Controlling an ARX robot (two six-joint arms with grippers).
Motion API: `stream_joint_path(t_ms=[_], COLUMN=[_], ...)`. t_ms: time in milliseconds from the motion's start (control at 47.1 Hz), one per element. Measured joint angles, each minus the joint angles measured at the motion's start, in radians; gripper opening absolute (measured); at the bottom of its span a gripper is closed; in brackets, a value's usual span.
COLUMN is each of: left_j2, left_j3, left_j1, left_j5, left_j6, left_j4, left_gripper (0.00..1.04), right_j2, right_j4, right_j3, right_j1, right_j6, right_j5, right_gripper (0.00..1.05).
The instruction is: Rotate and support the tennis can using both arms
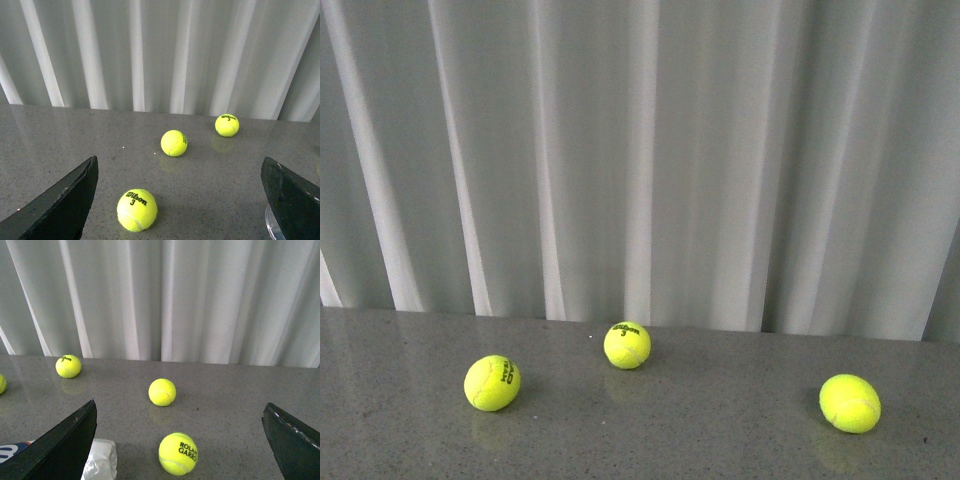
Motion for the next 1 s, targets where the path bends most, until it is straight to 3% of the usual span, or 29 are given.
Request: stream_joint_path(t_ms=[382,509,573,785,912,997], left_j2=[0.000,0.167,0.351,0.957,1.305,1.519], left_j3=[0.000,0.072,0.108,0.196,0.254,0.307], left_j1=[0.000,-0.014,0.013,0.029,0.011,-0.014], left_j5=[0.000,-0.089,-0.010,0.415,0.576,0.620], left_j6=[0.000,-0.114,-0.182,-0.220,-0.241,-0.264], left_j4=[0.000,-0.133,-0.056,0.338,0.500,0.592], left_gripper=[0.98,0.98,0.98,0.98,0.98,0.98], right_j2=[0.000,0.000,-0.002,-0.002,-0.002,-0.002], right_j4=[0.000,0.000,0.000,-0.001,-0.001,-0.001], right_j3=[0.000,0.000,0.000,0.000,0.000,0.000], right_j1=[0.000,0.000,0.000,0.000,0.000,0.000], right_j6=[0.000,0.000,0.000,0.000,0.000,0.000], right_j5=[0.000,0.000,0.000,0.000,0.000,0.000], right_gripper=[0.98,0.98,0.98,0.98,0.98,0.98])
